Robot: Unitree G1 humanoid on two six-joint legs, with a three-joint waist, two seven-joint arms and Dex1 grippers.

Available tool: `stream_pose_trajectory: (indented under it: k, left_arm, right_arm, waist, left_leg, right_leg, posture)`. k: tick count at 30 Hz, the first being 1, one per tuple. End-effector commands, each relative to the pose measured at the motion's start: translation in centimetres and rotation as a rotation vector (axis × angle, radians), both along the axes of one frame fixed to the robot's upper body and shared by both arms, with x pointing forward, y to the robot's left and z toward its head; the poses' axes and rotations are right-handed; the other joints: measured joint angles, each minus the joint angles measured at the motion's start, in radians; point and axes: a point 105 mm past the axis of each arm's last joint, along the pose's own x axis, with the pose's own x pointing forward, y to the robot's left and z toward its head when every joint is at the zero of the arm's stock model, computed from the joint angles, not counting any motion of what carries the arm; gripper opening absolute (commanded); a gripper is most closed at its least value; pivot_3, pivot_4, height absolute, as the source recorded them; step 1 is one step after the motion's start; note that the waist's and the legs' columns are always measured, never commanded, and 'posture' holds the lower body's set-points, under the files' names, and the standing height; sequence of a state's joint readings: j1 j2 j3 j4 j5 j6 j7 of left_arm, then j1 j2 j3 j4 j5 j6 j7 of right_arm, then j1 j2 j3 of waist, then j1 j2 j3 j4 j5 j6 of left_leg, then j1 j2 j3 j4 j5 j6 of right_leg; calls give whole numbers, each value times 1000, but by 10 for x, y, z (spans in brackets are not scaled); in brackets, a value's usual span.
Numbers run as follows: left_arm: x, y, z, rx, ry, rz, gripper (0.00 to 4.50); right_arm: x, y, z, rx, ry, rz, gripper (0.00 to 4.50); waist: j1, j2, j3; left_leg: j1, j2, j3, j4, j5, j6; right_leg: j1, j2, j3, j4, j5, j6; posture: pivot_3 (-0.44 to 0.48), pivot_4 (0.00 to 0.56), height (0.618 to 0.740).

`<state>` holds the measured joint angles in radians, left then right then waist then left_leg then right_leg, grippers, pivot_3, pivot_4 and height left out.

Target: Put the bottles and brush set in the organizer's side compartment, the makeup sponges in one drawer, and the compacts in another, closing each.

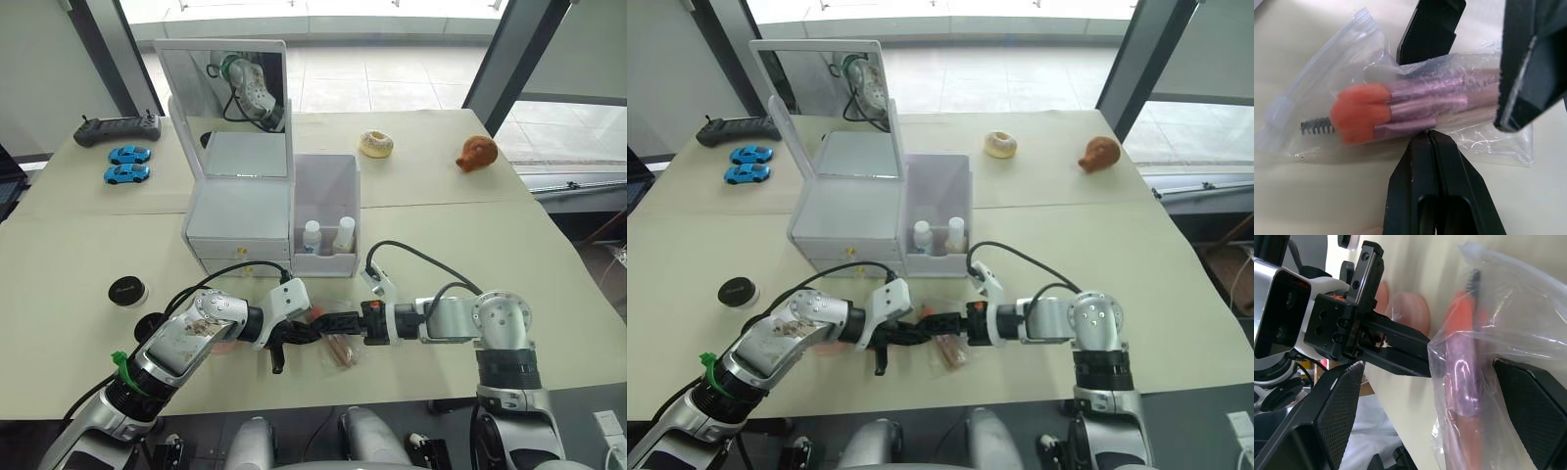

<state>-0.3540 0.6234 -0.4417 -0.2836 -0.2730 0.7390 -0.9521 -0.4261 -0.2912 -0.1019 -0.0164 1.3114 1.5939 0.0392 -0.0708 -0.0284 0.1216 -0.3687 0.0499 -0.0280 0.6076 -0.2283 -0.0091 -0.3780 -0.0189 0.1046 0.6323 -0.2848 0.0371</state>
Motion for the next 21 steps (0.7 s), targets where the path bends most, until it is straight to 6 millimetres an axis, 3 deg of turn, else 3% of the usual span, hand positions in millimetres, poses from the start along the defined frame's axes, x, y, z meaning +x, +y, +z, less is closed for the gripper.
stream_pose_trajectory:
  k: [1, 14, 18, 21]
  left_arm:
    - [0, 1, 0, 4, -13, 4, 0]
    - [1, -1, 0, -19, -21, 8, 0]
    - [3, 0, 16, -153, 40, 60, 0]
    - [5, 2, 35, -249, 42, 71, 0]
  right_arm:
    - [-7, -4, -21, -78, 64, -6, 4118]
    - [-4, -26, -26, -168, 10, -72, 79]
    - [4, -40, -5, -167, -94, -111, 73]
    - [4, -44, 29, -101, -249, -94, 73]
  waist:
    - [0, 0, 0]
    - [4, 1, -1]
    - [7, 2, 0]
    - [12, 3, 0]
  left_leg:
    - [0, 0, 0, 0, 0, 0]
    - [0, 0, 0, 0, 0, 0]
    - [0, -1, -1, 1, 0, 0]
    - [-6, -1, -1, 3, 0, 0]
  right_leg:
    - [0, 0, 0, 0, 0, 0]
    - [-1, 0, -1, -2, 0, 0]
    - [-3, -1, -1, -2, 0, 0]
    - [-8, -1, -1, -1, 1, 1]
  posture:
    - [0, 150, 740]
    - [0, 150, 740]
    - [0, 150, 740]
    - [0, 150, 740]
